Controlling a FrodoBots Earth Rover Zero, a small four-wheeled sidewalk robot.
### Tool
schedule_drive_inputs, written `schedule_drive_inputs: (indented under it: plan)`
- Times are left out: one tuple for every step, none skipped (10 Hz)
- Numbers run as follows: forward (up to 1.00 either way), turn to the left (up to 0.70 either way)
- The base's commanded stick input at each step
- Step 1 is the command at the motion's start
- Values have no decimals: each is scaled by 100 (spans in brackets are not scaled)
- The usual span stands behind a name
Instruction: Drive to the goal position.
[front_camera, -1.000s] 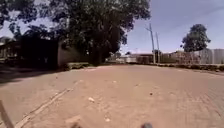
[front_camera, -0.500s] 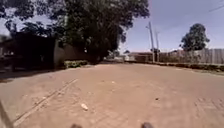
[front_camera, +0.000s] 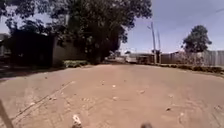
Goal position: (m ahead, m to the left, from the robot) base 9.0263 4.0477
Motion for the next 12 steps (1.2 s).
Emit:
schedule_drive_inputs:
  plan:
    - [70,0]
    - [70,0]
    - [70,0]
    - [70,0]
    - [70,0]
    - [70,0]
    - [70,0]
    - [70,0]
    - [70,0]
    - [70,0]
    - [70,0]
    - [70,0]
